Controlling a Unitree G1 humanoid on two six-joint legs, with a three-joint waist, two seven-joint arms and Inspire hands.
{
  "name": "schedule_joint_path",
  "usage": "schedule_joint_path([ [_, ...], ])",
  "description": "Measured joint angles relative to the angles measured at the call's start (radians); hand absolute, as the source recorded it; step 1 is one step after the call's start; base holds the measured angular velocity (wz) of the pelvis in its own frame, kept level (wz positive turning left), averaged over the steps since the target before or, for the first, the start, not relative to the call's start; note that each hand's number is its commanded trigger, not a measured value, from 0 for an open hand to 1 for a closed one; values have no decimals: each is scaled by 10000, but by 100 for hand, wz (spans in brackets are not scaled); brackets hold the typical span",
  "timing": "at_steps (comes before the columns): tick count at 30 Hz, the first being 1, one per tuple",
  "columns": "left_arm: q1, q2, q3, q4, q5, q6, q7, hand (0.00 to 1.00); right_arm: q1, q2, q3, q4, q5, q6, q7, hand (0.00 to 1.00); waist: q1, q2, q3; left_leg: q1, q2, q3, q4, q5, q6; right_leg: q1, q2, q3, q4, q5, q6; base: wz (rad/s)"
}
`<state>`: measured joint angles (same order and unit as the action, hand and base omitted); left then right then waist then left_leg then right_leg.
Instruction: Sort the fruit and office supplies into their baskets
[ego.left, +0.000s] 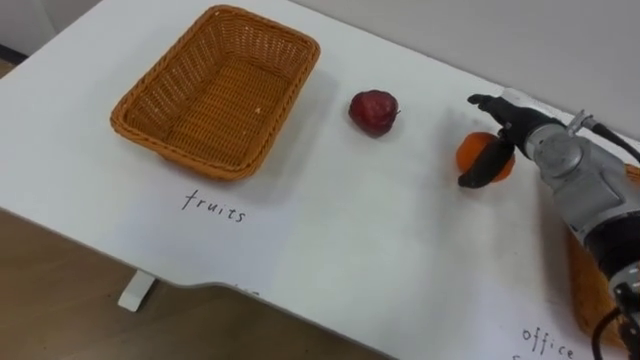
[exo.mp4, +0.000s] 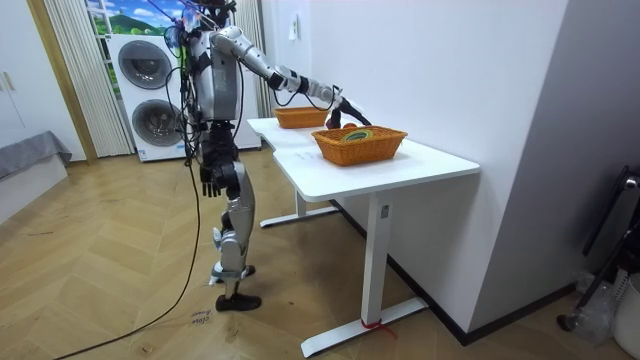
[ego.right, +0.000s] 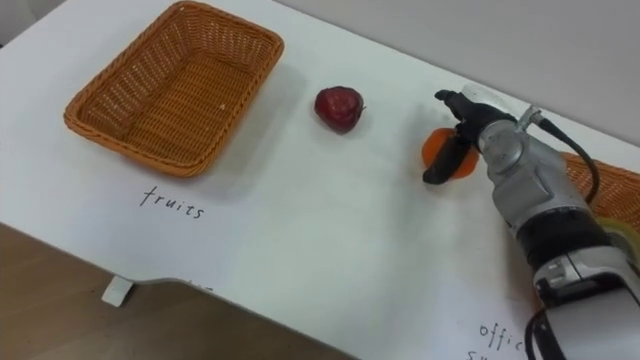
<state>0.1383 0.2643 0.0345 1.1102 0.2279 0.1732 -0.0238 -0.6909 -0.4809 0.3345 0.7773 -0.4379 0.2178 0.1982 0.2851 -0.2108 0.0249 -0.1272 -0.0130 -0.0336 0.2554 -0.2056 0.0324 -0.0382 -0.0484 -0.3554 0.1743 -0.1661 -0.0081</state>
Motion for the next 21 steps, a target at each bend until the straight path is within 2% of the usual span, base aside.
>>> schedule_joint_path([
  [6, -234, 43, -43, 249, -298, 38, 187, 0, -435, -61, 809, 422, 0, 12, 89, 0, -23, -89, 43, -26, 2, 11, -10, 0, 0, -33, 11, 99, -33, 0, 0, -1],
  [17, -493, 46, -8, 516, -276, 17, 208, 0, -435, -166, 796, 421, 23, -132, 135, 0, -28, -74, 59, -72, 0, 22, -5, 0, 0, -48, 10, 51, -42, 2, 2, 1],
  [21, -493, 46, -5, 517, -278, 21, 223, 0, -434, -165, 779, 371, 24, -137, 364, 0, -25, -29, 42, -68, -1, 34, 7, 0, 0, -47, 63, 104, -37, 5, -3, 0],
])
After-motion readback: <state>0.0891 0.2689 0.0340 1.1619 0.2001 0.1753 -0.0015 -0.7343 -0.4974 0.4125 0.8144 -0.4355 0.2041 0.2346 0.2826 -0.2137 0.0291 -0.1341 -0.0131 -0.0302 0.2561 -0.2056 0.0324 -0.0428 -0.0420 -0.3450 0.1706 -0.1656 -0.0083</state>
